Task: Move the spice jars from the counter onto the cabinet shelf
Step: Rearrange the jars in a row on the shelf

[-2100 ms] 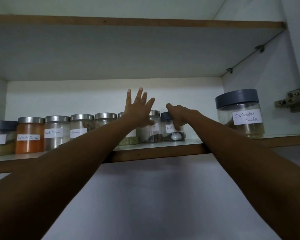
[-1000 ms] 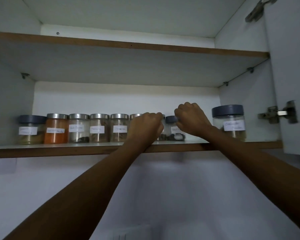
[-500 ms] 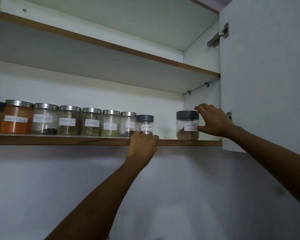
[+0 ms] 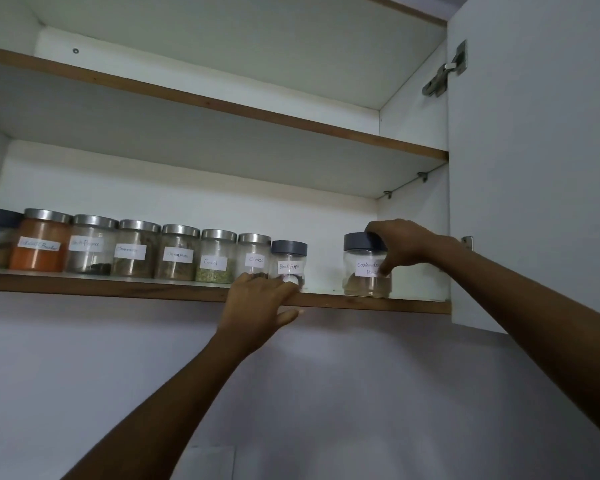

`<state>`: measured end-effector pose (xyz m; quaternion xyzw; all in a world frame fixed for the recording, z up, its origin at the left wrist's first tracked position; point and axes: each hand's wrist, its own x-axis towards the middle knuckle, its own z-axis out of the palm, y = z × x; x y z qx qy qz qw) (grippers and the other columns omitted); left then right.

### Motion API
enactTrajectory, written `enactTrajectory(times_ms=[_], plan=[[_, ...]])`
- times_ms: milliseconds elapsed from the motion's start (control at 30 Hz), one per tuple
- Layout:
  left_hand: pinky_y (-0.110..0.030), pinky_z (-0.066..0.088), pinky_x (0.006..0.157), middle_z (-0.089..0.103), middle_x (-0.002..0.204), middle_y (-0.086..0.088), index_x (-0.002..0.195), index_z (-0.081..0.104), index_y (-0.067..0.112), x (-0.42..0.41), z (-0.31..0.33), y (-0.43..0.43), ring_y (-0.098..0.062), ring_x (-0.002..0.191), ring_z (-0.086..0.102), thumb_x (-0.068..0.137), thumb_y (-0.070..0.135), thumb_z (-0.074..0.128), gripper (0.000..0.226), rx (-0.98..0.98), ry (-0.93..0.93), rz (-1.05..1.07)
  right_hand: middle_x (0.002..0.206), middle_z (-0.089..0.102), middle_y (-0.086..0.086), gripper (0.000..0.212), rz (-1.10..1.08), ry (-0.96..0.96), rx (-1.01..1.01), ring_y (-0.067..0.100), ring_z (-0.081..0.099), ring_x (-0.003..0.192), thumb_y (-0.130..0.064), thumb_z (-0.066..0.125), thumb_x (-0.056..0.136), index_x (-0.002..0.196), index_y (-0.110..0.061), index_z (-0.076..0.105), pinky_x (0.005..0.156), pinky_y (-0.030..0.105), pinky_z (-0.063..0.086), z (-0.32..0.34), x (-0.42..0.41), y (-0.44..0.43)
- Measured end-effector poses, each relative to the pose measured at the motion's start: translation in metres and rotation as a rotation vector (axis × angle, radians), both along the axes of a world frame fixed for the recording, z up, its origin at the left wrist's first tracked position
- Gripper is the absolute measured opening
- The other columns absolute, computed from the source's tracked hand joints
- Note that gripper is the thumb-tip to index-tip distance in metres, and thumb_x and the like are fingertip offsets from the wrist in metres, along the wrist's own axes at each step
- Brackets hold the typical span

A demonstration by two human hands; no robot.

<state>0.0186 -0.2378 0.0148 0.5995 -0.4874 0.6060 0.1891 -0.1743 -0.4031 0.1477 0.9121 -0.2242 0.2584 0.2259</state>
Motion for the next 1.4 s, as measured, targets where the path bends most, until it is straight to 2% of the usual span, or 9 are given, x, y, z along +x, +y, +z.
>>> enactTrajectory(times_ms=[67, 200, 300, 400, 567, 933, 1100, 1233, 1400], plan=[[-0.027, 0.042, 0.059, 0.067, 0.07, 0.012, 0.09, 0.067, 0.029, -0.002, -0.002, -0.002, -0.011, 0.062, 0.063, 0.079, 0.063, 0.043, 0.044, -0.025, 0.021, -0.014, 0.108, 0.058, 0.007, 0.062, 0.02, -0.012, -0.03, 0.022, 0.052, 0.093, -0.027, 0.082, 0.063, 0.112, -0.014, 0.047, 0.08, 0.038, 0.047, -0.002, 0.004, -0.007], [-0.028, 0.043, 0.061, 0.067, 0.065, 0.009, 0.084, 0.069, 0.023, -0.008, -0.005, -0.004, -0.013, 0.058, 0.063, 0.064, 0.054, 0.076, 0.038, -0.07, 0.041, -0.028, 0.107, 0.057, 0.007, 0.061, 0.045, -0.039, -0.034, 0.02, 0.047, 0.088, -0.026, 0.081, 0.063, 0.112, -0.013, 0.047, 0.075, 0.036, 0.045, -0.004, 0.013, -0.017], [-0.028, 0.04, 0.063, 0.066, 0.064, 0.007, 0.083, 0.07, 0.021, -0.009, -0.008, -0.011, -0.015, 0.059, 0.062, 0.061, 0.044, 0.082, 0.034, -0.145, 0.048, -0.02, 0.106, 0.057, 0.008, 0.061, 0.057, -0.052, -0.026, 0.02, 0.046, 0.086, -0.026, 0.081, 0.064, 0.112, -0.012, 0.047, 0.073, 0.034, 0.043, -0.005, 0.022, -0.023], [-0.03, 0.04, 0.063, 0.066, 0.068, 0.005, 0.084, 0.069, 0.019, -0.005, -0.012, -0.017, -0.017, 0.062, 0.061, 0.068, 0.041, 0.077, 0.029, -0.203, 0.011, 0.002, 0.106, 0.058, 0.008, 0.061, 0.057, -0.058, -0.017, 0.021, 0.049, 0.088, -0.027, 0.081, 0.064, 0.112, -0.012, 0.048, 0.072, 0.034, 0.042, -0.006, 0.032, -0.029], [-0.033, 0.037, 0.063, 0.063, 0.076, 0.001, 0.086, 0.065, 0.017, 0.004, -0.019, -0.023, -0.02, 0.067, 0.056, 0.083, 0.048, 0.05, 0.035, -0.268, -0.127, 0.095, 0.106, 0.057, 0.009, 0.062, 0.047, -0.059, 0.012, 0.023, 0.052, 0.092, -0.027, 0.082, 0.062, 0.112, -0.012, 0.048, 0.075, 0.036, 0.046, -0.006, 0.054, -0.047], [-0.031, 0.027, 0.059, 0.061, 0.07, 0.001, 0.071, 0.063, 0.017, 0.024, -0.015, -0.034, -0.018, 0.059, 0.052, 0.084, 0.049, 0.053, 0.037, -0.426, -0.402, 0.11, 0.11, 0.056, 0.013, 0.061, 0.028, -0.062, 0.106, 0.021, 0.048, 0.089, -0.018, 0.083, 0.063, 0.111, -0.007, 0.047, 0.073, 0.03, 0.041, -0.006, 0.121, -0.08], [-0.03, 0.027, 0.056, 0.061, 0.067, 0.001, 0.07, 0.064, 0.017, 0.027, -0.013, -0.037, -0.018, 0.055, 0.051, 0.084, 0.05, 0.054, 0.037, -0.475, -0.433, 0.092, 0.112, 0.056, 0.014, 0.061, 0.025, -0.066, 0.129, 0.021, 0.049, 0.09, -0.016, 0.084, 0.063, 0.111, -0.006, 0.047, 0.078, 0.031, 0.043, -0.004, 0.147, -0.087], [-0.032, 0.029, 0.054, 0.06, 0.065, 0.001, 0.069, 0.063, 0.016, 0.027, -0.014, -0.04, -0.018, 0.054, 0.051, 0.084, 0.05, 0.054, 0.038, -0.478, -0.421, 0.074, 0.11, 0.056, 0.015, 0.061, 0.05, -0.081, 0.151, 0.022, 0.048, 0.088, -0.014, 0.083, 0.062, 0.11, -0.006, 0.045, 0.073, 0.03, 0.04, -0.005, 0.16, -0.093], [-0.032, 0.027, 0.056, 0.058, 0.064, 0.001, 0.068, 0.062, 0.016, 0.026, -0.014, -0.04, -0.019, 0.053, 0.049, 0.084, 0.049, 0.054, 0.038, -0.491, -0.414, 0.067, 0.111, 0.056, 0.016, 0.063, 0.092, -0.081, 0.141, 0.028, 0.053, 0.097, -0.014, 0.084, 0.061, 0.11, -0.005, 0.045, 0.077, 0.034, 0.043, -0.005, 0.166, -0.097]])
